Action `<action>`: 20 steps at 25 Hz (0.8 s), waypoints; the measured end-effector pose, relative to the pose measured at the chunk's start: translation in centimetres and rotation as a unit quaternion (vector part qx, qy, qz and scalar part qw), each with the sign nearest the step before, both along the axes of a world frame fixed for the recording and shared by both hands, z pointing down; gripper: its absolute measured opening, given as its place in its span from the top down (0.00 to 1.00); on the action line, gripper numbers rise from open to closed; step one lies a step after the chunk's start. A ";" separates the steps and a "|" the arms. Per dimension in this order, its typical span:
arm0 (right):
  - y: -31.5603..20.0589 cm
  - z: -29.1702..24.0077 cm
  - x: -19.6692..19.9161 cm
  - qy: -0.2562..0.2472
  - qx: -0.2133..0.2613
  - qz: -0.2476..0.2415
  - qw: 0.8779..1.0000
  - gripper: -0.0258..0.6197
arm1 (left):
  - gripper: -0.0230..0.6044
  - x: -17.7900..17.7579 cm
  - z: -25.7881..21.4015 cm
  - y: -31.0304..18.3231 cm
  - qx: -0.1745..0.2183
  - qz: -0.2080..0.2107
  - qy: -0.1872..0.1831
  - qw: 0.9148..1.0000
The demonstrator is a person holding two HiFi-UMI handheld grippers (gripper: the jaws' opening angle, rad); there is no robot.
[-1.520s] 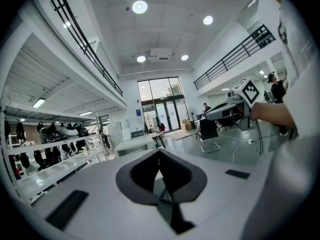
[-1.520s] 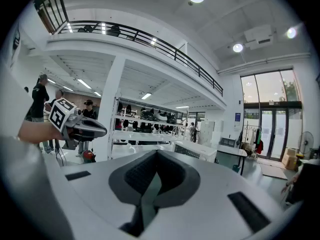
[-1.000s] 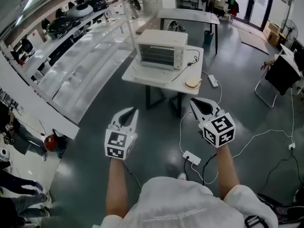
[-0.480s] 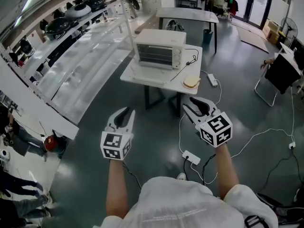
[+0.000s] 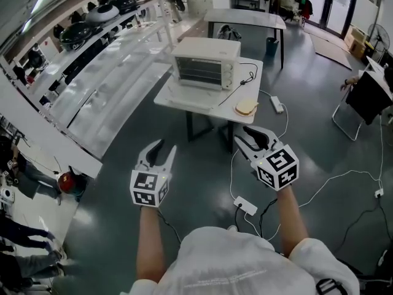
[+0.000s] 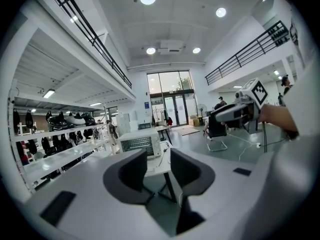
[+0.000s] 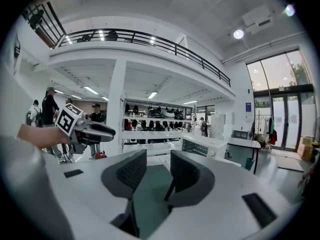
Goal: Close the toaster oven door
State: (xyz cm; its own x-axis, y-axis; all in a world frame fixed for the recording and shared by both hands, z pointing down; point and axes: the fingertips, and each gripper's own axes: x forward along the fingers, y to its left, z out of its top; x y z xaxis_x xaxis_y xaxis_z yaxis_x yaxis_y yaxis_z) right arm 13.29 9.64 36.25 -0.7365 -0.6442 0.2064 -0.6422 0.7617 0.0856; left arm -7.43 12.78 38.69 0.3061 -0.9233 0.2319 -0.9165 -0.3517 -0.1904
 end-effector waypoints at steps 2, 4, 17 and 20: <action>-0.5 0.3 0.6 0.000 0.001 -0.007 1.000 0.74 | 0.73 0.6 0.4 -0.2 0.000 -0.008 0.002 1.000; -1.0 0.6 1.4 0.001 -0.001 -0.012 1.000 0.74 | 0.73 1.3 0.7 -0.3 -0.002 -0.016 0.003 1.000; -4.8 1.8 2.4 0.001 -0.014 -0.040 0.999 0.74 | 0.73 2.1 2.2 -3.0 -0.021 -0.053 0.003 0.998; -6.8 2.6 2.2 0.001 -0.025 -0.032 0.999 0.74 | 0.73 2.0 2.7 -5.3 -0.024 -0.045 0.001 0.999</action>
State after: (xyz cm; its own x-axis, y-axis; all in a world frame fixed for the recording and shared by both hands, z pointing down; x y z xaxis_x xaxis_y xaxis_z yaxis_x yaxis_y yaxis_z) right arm 15.50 2.82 38.83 -0.7756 -0.5845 0.2383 -0.5917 0.8047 0.0479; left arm -5.47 7.47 41.40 0.2225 -0.9353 0.2752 -0.9455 -0.2759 -0.1732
